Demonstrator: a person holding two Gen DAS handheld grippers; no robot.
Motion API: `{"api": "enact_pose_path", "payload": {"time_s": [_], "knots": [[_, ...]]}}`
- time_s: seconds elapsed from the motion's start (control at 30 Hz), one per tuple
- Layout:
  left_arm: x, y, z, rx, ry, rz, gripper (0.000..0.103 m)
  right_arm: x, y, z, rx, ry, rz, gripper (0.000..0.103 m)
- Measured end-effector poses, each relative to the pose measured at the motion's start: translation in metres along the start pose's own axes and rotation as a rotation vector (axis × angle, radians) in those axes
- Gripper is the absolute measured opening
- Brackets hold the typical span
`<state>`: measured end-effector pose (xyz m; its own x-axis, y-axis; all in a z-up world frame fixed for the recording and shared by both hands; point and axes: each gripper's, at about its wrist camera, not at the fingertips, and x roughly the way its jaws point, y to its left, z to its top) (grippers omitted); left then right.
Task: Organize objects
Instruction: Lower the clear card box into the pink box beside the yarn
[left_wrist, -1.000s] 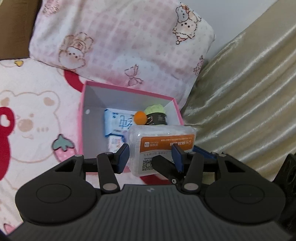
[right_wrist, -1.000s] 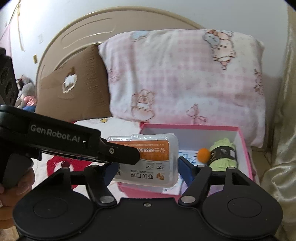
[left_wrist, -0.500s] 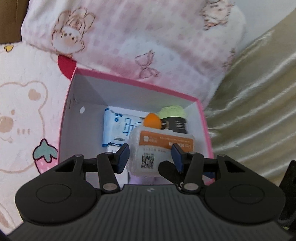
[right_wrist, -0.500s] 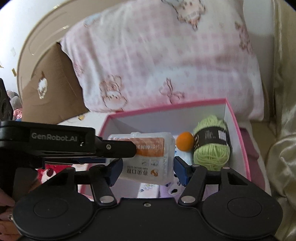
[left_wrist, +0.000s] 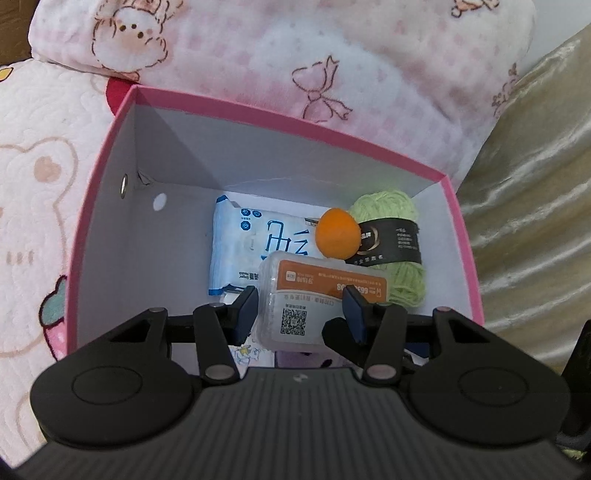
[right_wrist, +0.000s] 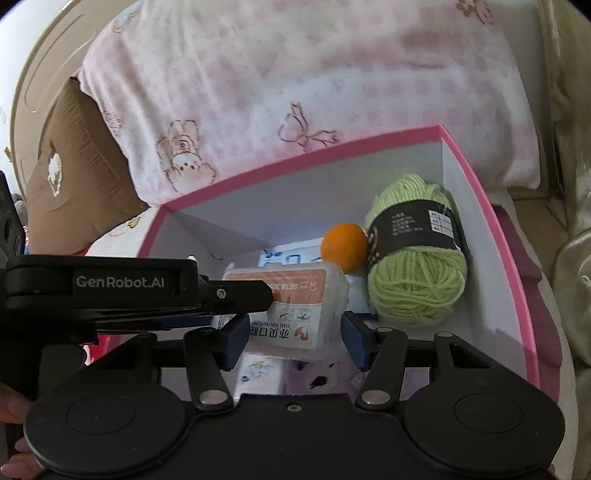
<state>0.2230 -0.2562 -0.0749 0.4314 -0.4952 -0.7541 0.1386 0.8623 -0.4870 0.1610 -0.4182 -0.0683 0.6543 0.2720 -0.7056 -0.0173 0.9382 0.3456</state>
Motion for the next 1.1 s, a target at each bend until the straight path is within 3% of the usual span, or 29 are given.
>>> {"api": "enact_pose_path", "payload": {"time_s": [0.2, 0.33, 0.6, 0.87, 1.1], "knots": [[0.008, 0.007, -0.002, 0.001, 0.004, 0.004, 0.048, 0.009, -0.005, -0.002, -0.001, 0.018, 0.008, 0.058], [0.011, 0.019, -0.002, -0.081, 0.023, -0.003, 0.048, 0.011, 0.002, -0.004, -0.069, 0.004, -0.008, 0.057], [0.006, 0.015, -0.007, -0.062, -0.021, 0.032, 0.048, 0.011, 0.016, -0.007, -0.149, -0.021, -0.066, 0.057], [-0.014, 0.011, -0.01, 0.015, -0.061, 0.059, 0.047, 0.008, 0.016, -0.01, -0.142, -0.048, -0.099, 0.057], [-0.057, 0.004, -0.018, 0.09, -0.12, 0.051, 0.047, -0.026, 0.03, -0.017, -0.176, -0.112, -0.131, 0.058]]}}
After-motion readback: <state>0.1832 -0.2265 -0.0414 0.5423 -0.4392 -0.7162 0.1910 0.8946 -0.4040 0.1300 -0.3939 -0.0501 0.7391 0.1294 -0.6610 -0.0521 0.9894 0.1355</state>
